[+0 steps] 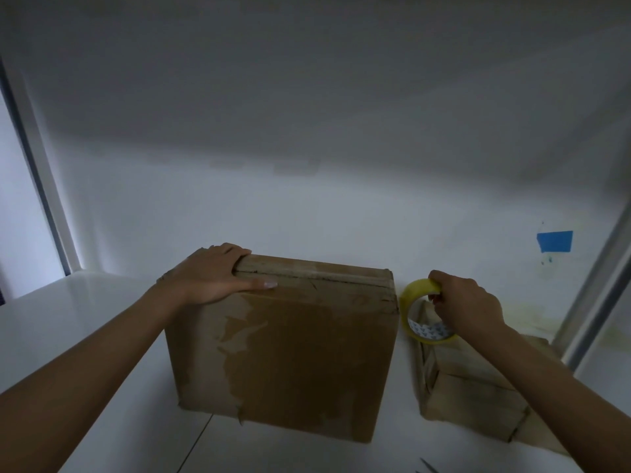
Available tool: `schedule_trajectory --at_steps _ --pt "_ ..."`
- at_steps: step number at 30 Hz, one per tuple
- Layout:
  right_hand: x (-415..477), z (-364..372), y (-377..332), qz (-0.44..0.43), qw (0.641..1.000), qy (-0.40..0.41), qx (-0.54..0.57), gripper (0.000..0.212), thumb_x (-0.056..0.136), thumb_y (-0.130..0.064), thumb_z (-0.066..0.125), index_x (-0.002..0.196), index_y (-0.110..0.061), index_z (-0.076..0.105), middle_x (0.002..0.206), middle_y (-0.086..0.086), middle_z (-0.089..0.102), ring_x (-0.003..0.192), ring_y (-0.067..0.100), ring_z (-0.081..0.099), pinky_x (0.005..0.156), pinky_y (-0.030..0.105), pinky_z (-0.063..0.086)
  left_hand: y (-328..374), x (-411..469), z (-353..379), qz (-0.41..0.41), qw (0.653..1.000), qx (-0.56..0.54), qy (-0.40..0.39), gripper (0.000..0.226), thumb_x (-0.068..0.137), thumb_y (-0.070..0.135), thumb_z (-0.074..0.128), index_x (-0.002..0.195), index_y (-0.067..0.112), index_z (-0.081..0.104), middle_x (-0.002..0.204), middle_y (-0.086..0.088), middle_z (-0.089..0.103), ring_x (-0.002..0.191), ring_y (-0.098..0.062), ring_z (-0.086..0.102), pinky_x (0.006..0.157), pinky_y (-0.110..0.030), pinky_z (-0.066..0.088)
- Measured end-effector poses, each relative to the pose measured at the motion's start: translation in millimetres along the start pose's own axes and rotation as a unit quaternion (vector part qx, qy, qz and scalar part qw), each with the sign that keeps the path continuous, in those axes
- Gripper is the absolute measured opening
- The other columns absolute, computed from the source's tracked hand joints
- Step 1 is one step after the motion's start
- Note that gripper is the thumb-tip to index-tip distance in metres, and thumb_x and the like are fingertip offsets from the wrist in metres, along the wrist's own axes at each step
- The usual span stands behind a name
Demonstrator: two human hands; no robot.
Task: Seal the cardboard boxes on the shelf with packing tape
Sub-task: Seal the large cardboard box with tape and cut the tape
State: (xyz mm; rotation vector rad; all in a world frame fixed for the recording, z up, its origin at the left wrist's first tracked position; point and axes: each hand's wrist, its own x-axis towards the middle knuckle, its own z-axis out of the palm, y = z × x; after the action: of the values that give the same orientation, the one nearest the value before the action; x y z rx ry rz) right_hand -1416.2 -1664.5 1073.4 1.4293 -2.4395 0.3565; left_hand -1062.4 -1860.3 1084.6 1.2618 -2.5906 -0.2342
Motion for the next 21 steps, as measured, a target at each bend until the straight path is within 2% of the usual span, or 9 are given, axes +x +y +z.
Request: schedule_trajectory --at_steps 4,8,13,17,19,21 --pt "-5.4 9.9 -6.2 -0.010 1.000 -0.017 0.005 0.010 0.090 -0.012 0.051 0.094 -0.020 0.047 0.078 0.001 0.053 0.072 0.025 0.055 0.054 0.027 0.034 -2.4 1.1 1.1 -0.002 1.000 0.004 -0.001 0.126 0.048 0.107 0.025 0.148 0.031 0.036 0.147 0.009 0.042 0.126 -0.014 0.045 0.106 -0.034 0.035" --pt "-8.0 15.9 -9.5 -0.006 0.999 -0.022 0.032 0.013 0.086 -0.004 0.050 0.094 -0.014 0.049 0.068 -0.003 0.044 0.067 0.025 0.050 0.047 0.027 0.025 -4.7 3.1 3.6 -0.008 1.000 0.019 -0.013 0.128 0.049 0.108 0.023 0.152 0.033 0.029 0.152 0.009 0.037 0.133 -0.016 0.041 0.113 -0.038 0.032" --pt "-5.1 21.2 -6.5 -0.004 0.998 -0.024 0.055 0.011 0.086 -0.004 0.050 0.093 -0.013 0.051 0.075 0.003 0.055 0.069 0.026 0.056 0.050 0.028 0.033 1.5 5.6 -0.3 -0.011 0.997 0.053 -0.054 0.127 0.050 0.108 0.014 0.156 0.038 0.015 0.161 0.009 0.025 0.144 -0.018 0.030 0.121 -0.042 0.020" --pt "0.3 18.9 -10.8 -0.002 0.999 -0.025 0.031 0.013 0.086 -0.004 0.049 0.093 -0.015 0.051 0.084 0.006 0.061 0.076 0.028 0.061 0.051 0.027 0.034 44.2 11.4 2.1 0.010 0.992 0.059 -0.107 0.141 0.042 0.107 0.005 0.159 0.028 0.005 0.167 0.002 0.003 0.153 -0.016 0.002 0.124 -0.044 -0.007" --pt "0.6 16.6 -13.8 -0.001 0.999 -0.034 0.008 0.017 0.086 -0.004 0.048 0.098 -0.016 0.052 0.090 0.006 0.063 0.079 0.027 0.061 0.056 0.028 0.037 76.5 15.3 9.6 0.049 0.992 0.042 -0.109 0.143 0.041 0.109 0.002 0.159 0.027 0.007 0.167 0.003 0.005 0.153 -0.012 0.001 0.124 -0.043 -0.008" --pt "-1.4 16.4 -12.6 -0.002 0.999 -0.037 0.006 0.019 0.087 -0.005 0.048 0.100 -0.017 0.052 0.092 0.006 0.063 0.080 0.026 0.061 0.058 0.028 0.039 109.6 19.9 19.2 0.085 0.990 0.043 -0.107 0.127 0.057 0.102 0.012 0.159 0.026 0.009 0.167 0.002 0.008 0.153 -0.014 0.003 0.124 -0.044 -0.006"
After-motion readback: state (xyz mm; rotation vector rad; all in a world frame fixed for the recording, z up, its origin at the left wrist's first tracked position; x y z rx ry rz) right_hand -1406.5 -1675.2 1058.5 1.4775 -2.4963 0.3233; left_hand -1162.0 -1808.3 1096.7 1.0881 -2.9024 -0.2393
